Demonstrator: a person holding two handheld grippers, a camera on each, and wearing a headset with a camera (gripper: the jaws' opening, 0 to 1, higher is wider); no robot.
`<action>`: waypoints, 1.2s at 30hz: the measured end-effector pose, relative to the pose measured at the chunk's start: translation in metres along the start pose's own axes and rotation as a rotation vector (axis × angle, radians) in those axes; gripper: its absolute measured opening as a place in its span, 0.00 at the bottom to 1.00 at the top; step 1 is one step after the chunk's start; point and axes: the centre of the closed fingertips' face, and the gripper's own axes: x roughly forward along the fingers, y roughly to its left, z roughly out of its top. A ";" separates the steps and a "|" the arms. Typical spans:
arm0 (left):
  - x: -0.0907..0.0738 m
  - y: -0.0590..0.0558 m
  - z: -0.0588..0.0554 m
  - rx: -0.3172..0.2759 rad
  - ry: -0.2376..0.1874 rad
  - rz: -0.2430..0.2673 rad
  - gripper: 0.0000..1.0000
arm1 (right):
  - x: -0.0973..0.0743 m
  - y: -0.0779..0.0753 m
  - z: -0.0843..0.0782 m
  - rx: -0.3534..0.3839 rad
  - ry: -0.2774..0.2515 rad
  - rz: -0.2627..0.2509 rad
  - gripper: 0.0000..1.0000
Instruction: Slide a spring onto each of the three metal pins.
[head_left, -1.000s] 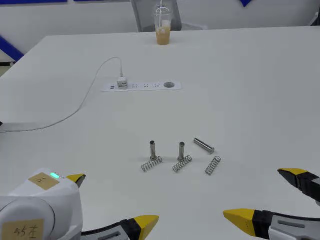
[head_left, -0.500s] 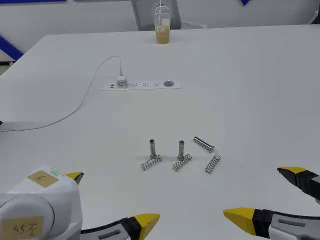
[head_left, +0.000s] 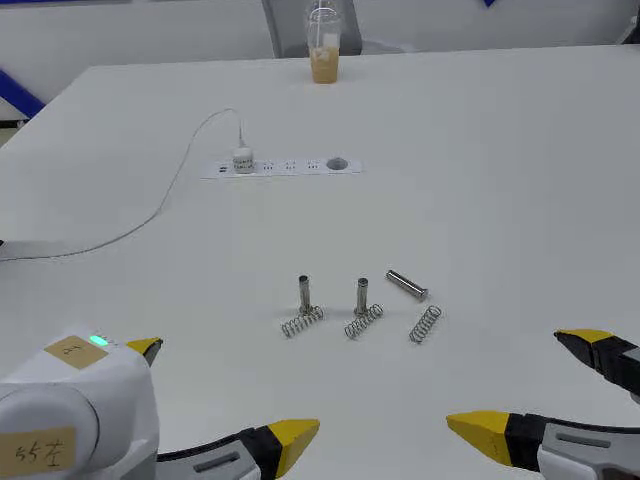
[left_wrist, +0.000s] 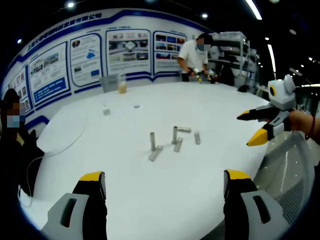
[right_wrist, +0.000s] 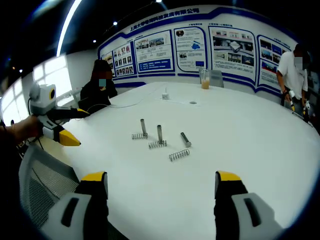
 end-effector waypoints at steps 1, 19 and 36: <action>0.000 0.000 0.001 0.000 -0.003 0.000 1.00 | 0.000 0.000 0.000 0.000 0.001 0.000 0.89; 0.003 -0.005 0.000 -0.006 -0.002 -0.018 1.00 | 0.019 -0.011 0.013 -0.040 0.028 0.017 0.86; 0.008 -0.006 0.004 -0.011 -0.010 -0.033 0.99 | 0.046 -0.020 0.027 -0.064 0.033 0.035 0.82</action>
